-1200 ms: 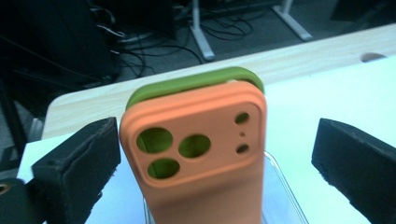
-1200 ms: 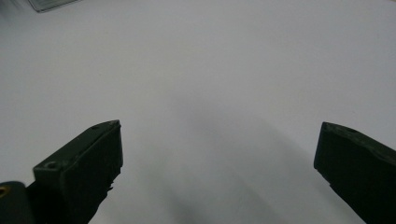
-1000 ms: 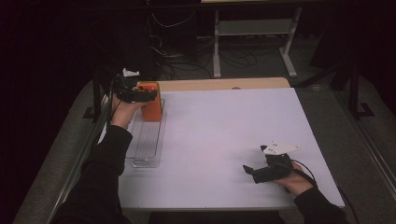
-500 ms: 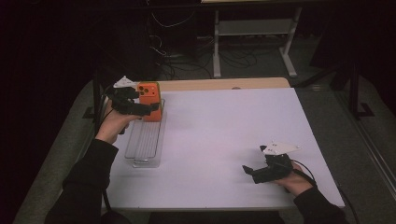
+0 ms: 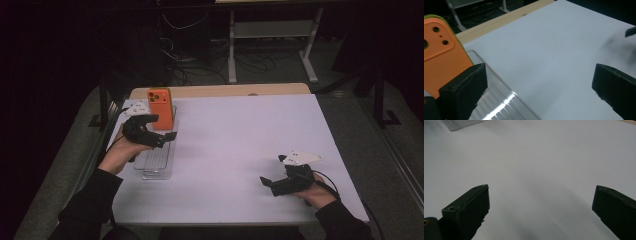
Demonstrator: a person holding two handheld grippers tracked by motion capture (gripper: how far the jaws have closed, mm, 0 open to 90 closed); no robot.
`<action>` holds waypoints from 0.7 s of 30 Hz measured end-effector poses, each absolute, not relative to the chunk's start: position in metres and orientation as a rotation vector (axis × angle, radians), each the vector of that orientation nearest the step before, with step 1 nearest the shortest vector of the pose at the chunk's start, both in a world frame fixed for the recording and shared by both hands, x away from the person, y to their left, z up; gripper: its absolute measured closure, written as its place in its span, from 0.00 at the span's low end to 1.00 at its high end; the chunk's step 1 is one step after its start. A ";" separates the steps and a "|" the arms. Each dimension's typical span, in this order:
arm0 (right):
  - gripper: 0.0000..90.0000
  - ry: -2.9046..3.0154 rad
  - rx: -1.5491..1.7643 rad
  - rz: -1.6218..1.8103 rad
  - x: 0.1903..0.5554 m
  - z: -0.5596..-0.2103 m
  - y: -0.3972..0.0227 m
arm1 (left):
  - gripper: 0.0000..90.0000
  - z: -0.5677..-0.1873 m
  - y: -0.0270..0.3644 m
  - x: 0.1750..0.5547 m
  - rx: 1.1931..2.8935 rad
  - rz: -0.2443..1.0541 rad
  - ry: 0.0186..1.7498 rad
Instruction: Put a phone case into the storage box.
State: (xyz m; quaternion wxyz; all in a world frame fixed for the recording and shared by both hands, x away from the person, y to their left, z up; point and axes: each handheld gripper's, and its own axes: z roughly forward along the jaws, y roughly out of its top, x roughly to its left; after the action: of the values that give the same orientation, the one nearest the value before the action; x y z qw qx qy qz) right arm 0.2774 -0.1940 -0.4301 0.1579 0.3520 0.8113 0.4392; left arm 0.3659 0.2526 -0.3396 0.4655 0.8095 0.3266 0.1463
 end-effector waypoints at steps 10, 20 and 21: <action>0.00 2.297 0.968 1.295 0.277 -0.419 -0.197 | 0.00 -0.361 0.248 0.336 1.990 0.334 0.733; 0.00 2.281 0.962 1.316 0.276 -0.411 -0.200 | 0.00 -0.382 0.254 0.320 1.979 0.331 0.733; 0.00 2.280 0.956 1.317 0.277 -0.410 -0.200 | 0.00 -0.384 0.255 0.319 1.984 0.328 0.733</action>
State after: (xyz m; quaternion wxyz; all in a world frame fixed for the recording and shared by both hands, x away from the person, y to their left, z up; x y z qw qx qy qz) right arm 0.2765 -0.2001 -0.4103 0.1693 0.3364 0.8021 0.4635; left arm 0.3185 0.2550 -0.3842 0.4799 0.8132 0.3006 0.1344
